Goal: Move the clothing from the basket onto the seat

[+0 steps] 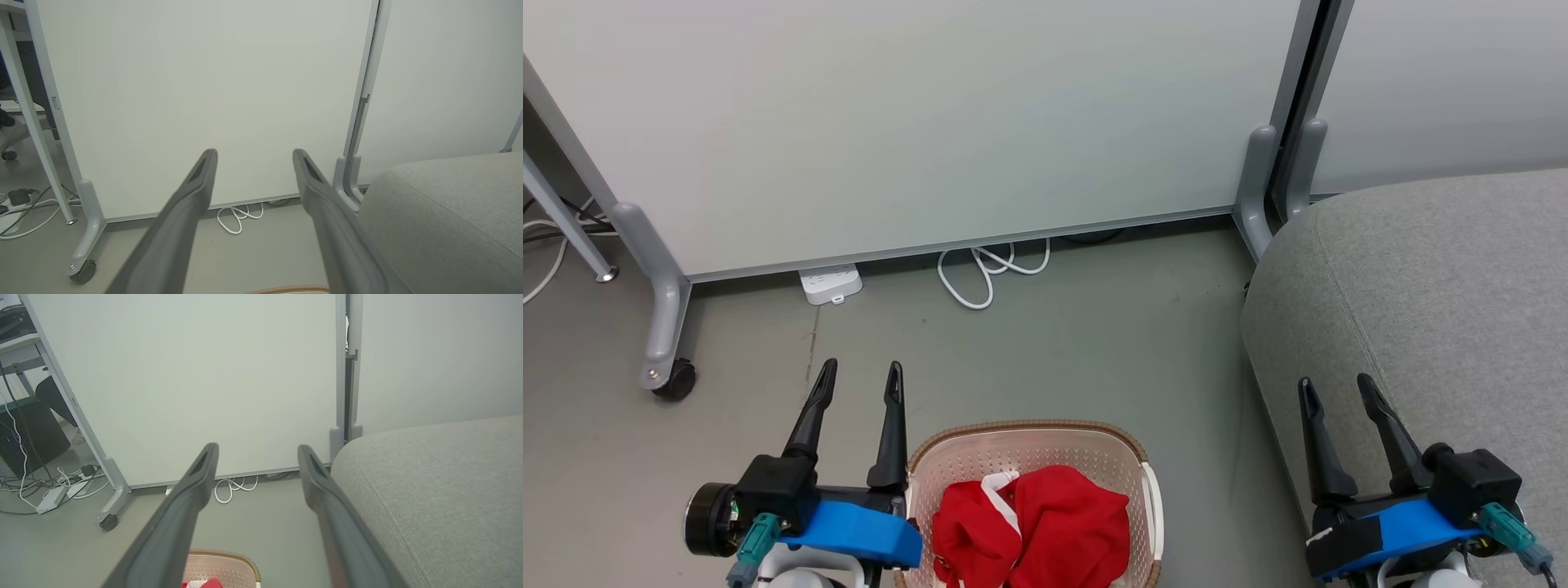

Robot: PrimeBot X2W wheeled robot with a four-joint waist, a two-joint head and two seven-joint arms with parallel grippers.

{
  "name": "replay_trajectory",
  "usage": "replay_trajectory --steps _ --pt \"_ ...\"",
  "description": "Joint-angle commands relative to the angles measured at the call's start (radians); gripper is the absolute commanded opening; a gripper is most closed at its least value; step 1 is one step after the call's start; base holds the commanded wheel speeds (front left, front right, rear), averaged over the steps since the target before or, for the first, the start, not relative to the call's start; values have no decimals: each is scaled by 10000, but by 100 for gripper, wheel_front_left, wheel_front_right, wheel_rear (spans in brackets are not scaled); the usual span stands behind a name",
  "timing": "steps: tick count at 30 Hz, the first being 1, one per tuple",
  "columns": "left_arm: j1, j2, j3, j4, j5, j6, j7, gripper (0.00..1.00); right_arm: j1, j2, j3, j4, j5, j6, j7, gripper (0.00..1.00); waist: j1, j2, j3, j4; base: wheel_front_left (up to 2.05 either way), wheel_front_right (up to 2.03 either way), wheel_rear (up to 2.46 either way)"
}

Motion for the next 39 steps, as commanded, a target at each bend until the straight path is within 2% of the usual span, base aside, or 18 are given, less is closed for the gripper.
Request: replay_trajectory --steps 1,11,23,28,39 --pt "4 24 25 21 -14 -49 -40 100 -29 -65 -15 8 54 6 -35 100 0 0 4 -1 0 0 0" --pt "-17 24 30 103 -13 -58 -37 100 -17 -65 -7 24 87 6 -35 100 0 0 31 1 0 0 0" --pt "-1008 140 -429 1206 695 -450 -37 100 -292 -64 165 58 96 6 -33 100 0 0 463 -211 0 0 0" --pt "-1686 445 -968 1962 766 -513 -37 100 -534 -63 175 6 93 6 -33 100 0 0 945 -481 0 0 0" --pt "-3208 1478 -3063 3847 235 -493 -36 100 -1246 -60 183 -162 113 6 -33 100 0 0 2365 -1155 0 0 0"
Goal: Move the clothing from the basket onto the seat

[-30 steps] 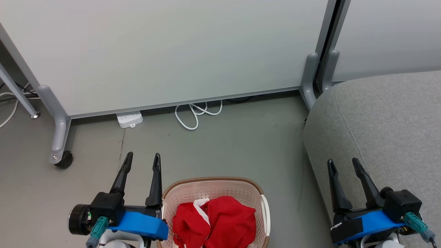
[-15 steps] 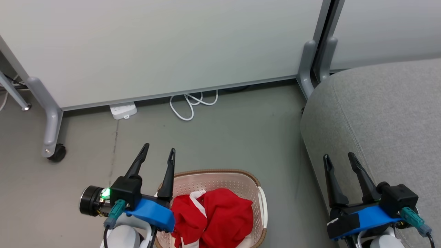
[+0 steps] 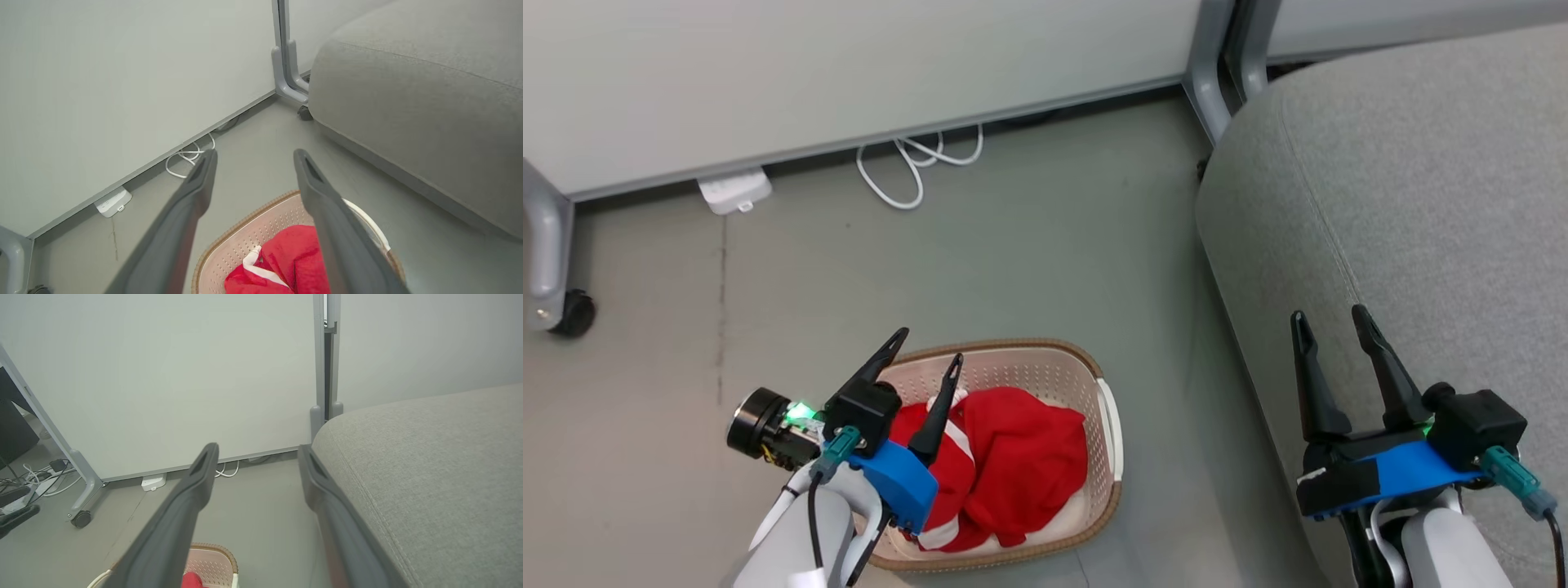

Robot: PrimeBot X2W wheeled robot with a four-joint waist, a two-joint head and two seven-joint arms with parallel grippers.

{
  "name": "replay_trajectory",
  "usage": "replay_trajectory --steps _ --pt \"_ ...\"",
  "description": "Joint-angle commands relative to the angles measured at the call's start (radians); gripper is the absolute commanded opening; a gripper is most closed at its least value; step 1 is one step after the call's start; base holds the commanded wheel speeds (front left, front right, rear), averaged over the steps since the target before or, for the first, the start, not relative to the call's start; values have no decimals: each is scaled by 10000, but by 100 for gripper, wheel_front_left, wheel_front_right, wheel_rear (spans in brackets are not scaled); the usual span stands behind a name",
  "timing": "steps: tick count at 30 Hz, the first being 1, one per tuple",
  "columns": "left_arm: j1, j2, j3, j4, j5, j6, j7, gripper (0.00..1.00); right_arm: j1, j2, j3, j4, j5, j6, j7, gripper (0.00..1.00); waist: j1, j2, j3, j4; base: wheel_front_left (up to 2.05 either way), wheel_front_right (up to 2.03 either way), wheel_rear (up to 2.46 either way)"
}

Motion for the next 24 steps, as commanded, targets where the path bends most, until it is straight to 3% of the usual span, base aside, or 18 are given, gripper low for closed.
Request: replay_trajectory --steps 1,15,24 --pt "-312 138 -278 228 -57 -10 -28 100 -229 -53 -15 -79 15 4 -31 100 -1 0 482 -251 0 0 0" --pt "-2146 1067 -3406 2928 -603 -11 -29 100 -1258 -49 118 -474 104 4 -30 100 -1 0 2391 -783 0 0 0" --pt "-3424 1298 -5286 4664 -863 -11 -28 100 -1900 -49 154 -760 -17 4 -30 100 -1 0 3699 -881 0 0 0"
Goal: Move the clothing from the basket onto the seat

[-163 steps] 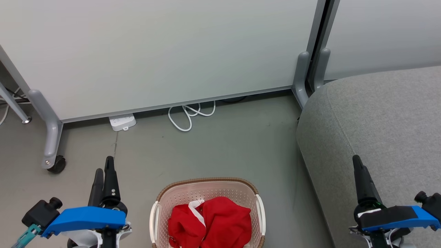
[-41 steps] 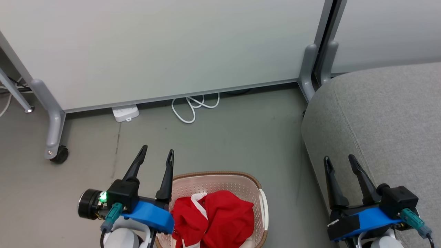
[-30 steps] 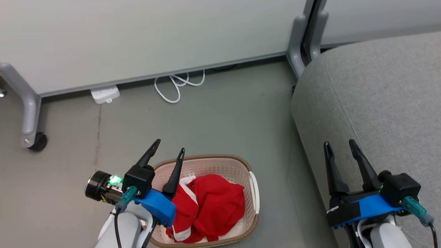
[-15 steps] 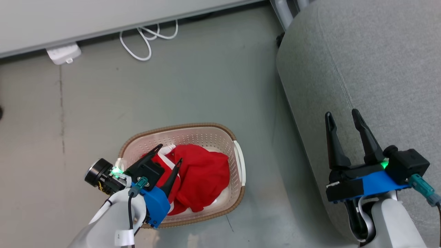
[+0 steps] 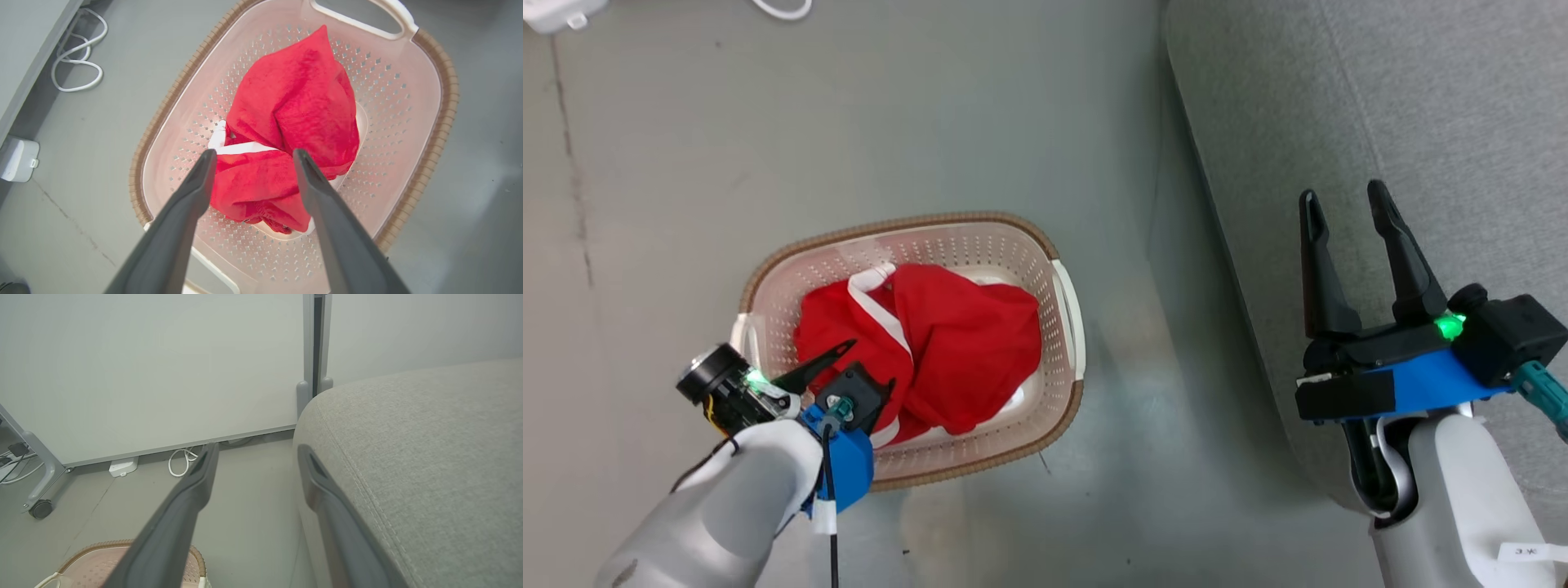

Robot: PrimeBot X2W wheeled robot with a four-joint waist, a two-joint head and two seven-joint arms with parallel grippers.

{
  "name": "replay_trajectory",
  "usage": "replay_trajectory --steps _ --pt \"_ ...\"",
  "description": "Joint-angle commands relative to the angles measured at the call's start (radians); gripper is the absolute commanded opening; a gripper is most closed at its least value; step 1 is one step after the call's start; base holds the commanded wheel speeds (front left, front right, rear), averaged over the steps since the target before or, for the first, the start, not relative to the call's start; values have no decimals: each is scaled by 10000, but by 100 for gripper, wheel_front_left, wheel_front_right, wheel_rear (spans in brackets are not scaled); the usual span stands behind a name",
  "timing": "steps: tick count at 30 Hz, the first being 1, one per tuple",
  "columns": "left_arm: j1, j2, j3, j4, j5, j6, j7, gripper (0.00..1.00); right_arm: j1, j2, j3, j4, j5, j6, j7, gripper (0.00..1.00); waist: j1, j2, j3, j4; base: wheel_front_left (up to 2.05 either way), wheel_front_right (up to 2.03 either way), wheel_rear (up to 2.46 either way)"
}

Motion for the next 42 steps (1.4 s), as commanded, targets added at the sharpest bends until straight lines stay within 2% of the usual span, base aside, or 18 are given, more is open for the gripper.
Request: replay_trajectory --steps 1,12,18,32,41,42 --pt "-373 61 -357 367 -59 -9 -16 100 -291 -45 60 -76 -95 4 -29 100 -2 0 563 -46 0 0 0" --pt "-1777 -28 -2349 1707 -141 -8 419 100 -942 -44 225 -372 -199 4 -28 100 -2 0 1836 -142 0 0 0" --pt "-2407 -41 -2928 1959 -74 -8 696 100 -1231 -45 224 -576 -180 4 -29 100 -2 0 2439 -265 0 0 0" --pt "-3169 -27 -3226 2230 335 -8 1643 100 -1707 -44 278 -826 10 4 -28 100 -2 0 3632 -613 0 0 0" --pt "-3528 -117 -3245 2284 593 -8 1896 100 -1767 -45 182 -985 133 5 -17 100 -2 0 4134 -733 0 0 0" --pt "-3502 -135 -3245 2292 608 -8 1964 37 -1752 -45 178 -984 152 5 -17 100 -2 0 4152 -734 0 0 0"
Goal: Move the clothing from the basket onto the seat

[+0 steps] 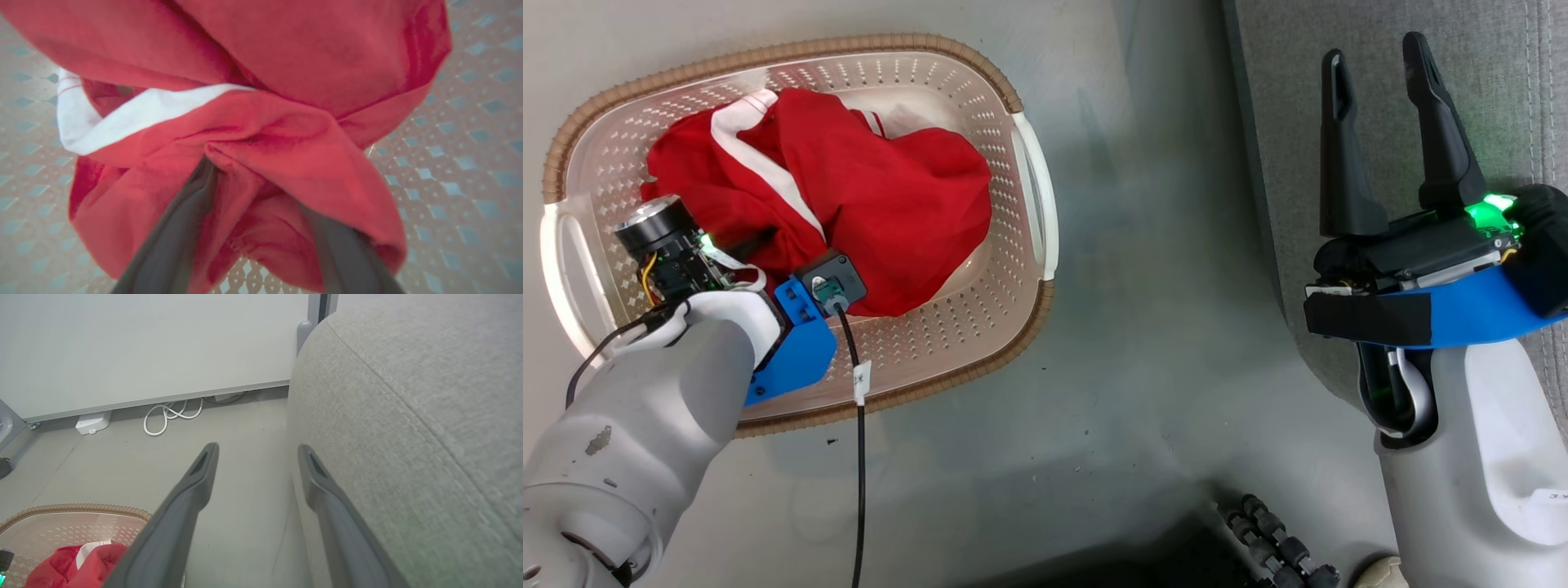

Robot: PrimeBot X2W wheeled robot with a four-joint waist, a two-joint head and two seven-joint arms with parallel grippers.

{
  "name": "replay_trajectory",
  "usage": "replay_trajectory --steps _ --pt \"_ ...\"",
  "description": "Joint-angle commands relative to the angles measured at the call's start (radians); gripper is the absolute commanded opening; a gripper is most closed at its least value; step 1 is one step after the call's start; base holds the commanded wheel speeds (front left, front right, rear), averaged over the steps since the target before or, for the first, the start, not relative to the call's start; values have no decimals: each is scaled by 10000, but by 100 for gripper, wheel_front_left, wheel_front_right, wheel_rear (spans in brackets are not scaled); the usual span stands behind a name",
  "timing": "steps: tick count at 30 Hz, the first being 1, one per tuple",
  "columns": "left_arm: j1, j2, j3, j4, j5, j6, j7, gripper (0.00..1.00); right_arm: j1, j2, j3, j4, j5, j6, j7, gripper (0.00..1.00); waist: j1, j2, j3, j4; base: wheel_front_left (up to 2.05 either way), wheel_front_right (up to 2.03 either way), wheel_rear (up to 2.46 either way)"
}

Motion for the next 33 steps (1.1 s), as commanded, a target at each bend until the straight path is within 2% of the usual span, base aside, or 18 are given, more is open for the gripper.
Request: replay_trajectory --steps 1,2,14,33 --pt "-84 -12 -42 45 83 -7 23 7 -49 -45 -38 48 64 5 -2 100 -1 0 25 -3 0 0 0" --pt "-74 -34 -42 43 104 -7 21 0 -33 -45 -39 51 78 5 -2 100 -1 0 28 0 0 0 0" --pt "28 -282 -44 -3 -361 -7 -345 0 -31 -45 -174 118 -116 5 -5 100 -1 0 -352 287 0 0 0" --pt "898 -1493 246 -177 -1929 -7 -1920 0 698 -60 -347 473 -793 5 -5 100 -1 0 -2690 1413 0 0 0"
